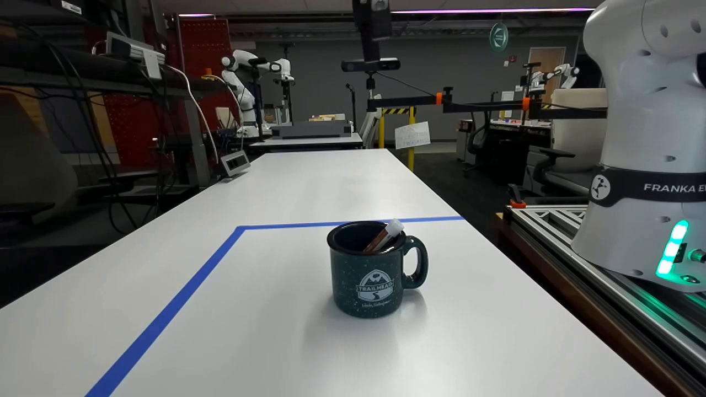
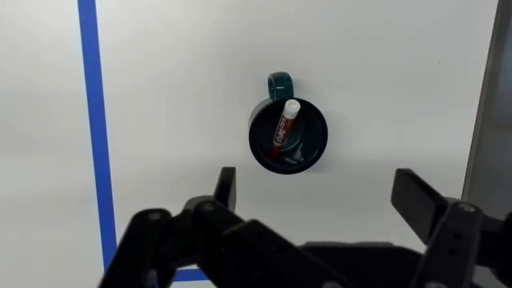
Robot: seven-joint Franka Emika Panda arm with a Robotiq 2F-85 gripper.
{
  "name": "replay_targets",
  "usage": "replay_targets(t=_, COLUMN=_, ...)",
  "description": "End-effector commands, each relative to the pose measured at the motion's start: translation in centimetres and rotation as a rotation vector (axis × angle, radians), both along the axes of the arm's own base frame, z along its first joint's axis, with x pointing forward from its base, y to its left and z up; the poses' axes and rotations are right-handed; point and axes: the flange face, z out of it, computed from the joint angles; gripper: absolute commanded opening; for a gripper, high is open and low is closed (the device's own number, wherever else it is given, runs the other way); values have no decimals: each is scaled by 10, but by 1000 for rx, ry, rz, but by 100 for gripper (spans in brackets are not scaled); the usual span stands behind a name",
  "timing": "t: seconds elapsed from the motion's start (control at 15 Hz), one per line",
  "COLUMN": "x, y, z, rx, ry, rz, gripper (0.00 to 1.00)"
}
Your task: Remove the marker from the mug cup and place it on the table
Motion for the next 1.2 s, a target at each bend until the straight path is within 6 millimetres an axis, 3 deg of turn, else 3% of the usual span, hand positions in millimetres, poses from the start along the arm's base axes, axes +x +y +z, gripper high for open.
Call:
replay_targets(t=0.0, x=29, y=9, z=-17, rx=51, ry=63, rz=-23, gripper=100)
replay_targets(t=0.4, x=50, y=23, z=-60, rx=42, ry=163, rz=21, gripper=100)
replay_targets(t=1.0, x=54, y=45, z=-115, rx=-40, ry=272, rz=100, gripper=100)
replay_targets(t=1.13, x=49, y=42, z=-117, rx=-29, ry=273, rz=85, gripper=100)
